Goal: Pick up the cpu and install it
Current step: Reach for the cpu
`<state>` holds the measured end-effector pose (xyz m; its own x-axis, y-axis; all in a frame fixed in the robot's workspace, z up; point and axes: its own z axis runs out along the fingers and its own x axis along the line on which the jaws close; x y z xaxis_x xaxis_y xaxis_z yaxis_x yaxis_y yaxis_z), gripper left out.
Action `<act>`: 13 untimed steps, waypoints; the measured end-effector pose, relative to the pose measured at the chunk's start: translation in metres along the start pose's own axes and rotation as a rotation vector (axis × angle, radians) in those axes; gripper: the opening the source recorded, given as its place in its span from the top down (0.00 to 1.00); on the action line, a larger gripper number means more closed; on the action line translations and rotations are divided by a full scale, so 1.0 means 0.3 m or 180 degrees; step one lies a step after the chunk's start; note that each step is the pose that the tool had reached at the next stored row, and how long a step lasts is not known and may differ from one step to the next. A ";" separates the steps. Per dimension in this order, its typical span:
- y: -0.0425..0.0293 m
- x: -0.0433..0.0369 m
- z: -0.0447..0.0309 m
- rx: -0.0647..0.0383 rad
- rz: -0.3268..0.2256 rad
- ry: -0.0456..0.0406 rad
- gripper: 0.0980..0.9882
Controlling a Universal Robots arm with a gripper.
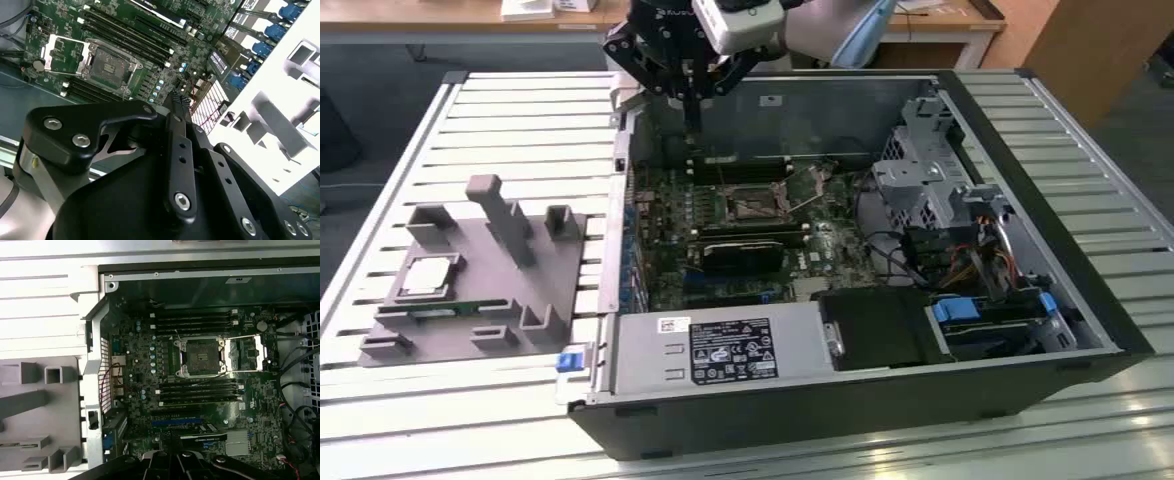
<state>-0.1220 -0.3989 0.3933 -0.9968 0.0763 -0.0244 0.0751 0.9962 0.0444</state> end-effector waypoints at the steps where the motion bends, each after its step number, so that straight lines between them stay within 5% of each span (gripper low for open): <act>1: 0.000 0.000 0.000 0.0000 0.0000 0.0000 0.99; 13: -0.002 0.022 0.000 0.0000 0.0000 0.0000 0.99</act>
<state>-0.1287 -0.3990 0.3932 -0.9968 0.0762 -0.0244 0.0751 0.9962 0.0443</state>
